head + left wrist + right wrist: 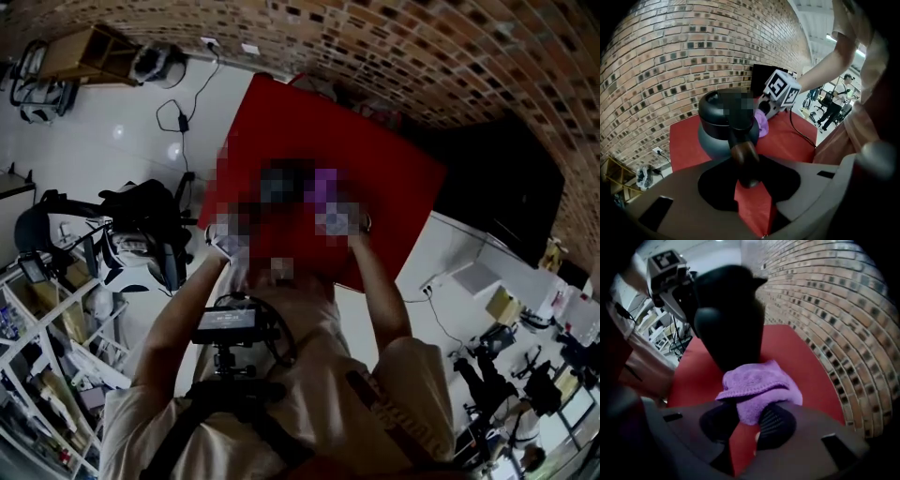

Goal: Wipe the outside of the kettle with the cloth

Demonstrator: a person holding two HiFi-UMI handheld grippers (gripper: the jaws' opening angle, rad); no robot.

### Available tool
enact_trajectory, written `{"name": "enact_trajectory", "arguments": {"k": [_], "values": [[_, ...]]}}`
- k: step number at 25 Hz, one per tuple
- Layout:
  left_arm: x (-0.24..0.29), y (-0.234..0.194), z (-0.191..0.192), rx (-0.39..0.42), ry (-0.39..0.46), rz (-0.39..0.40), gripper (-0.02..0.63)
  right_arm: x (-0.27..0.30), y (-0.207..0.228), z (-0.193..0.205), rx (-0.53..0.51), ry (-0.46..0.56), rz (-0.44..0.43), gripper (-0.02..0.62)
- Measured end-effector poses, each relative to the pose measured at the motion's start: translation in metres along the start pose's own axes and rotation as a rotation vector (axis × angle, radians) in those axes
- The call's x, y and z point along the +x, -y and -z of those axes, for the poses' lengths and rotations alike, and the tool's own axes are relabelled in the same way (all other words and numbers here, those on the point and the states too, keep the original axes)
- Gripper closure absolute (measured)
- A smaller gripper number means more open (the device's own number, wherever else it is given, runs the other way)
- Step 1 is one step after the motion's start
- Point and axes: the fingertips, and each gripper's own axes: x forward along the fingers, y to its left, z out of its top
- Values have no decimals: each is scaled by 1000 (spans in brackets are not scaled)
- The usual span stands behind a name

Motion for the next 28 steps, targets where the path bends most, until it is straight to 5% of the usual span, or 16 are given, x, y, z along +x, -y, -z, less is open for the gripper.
{"name": "enact_trajectory", "arguments": {"k": [5, 10, 14, 16, 19, 23, 28], "values": [[3, -1, 0, 22, 2, 2, 492, -84, -30, -33, -9, 39, -1, 493], [5, -1, -6, 32, -9, -6, 494, -34, -57, -56, -34, -153, -33, 493], [5, 1, -8, 38, -8, 9, 495, 29, -78, -34, 128, -285, -105, 492], [6, 0, -7, 29, -6, 12, 496, 54, -82, -30, 200, -244, -123, 492], [5, 0, -9, 45, 4, 30, 497, 56, -89, -28, 142, -150, -113, 491], [4, -1, -5, 50, 13, 48, 496, 6, -98, -45, 93, 83, -89, 491], [4, 2, -7, 53, 15, 55, 497, -49, -119, -78, 99, 222, -93, 491]]}}
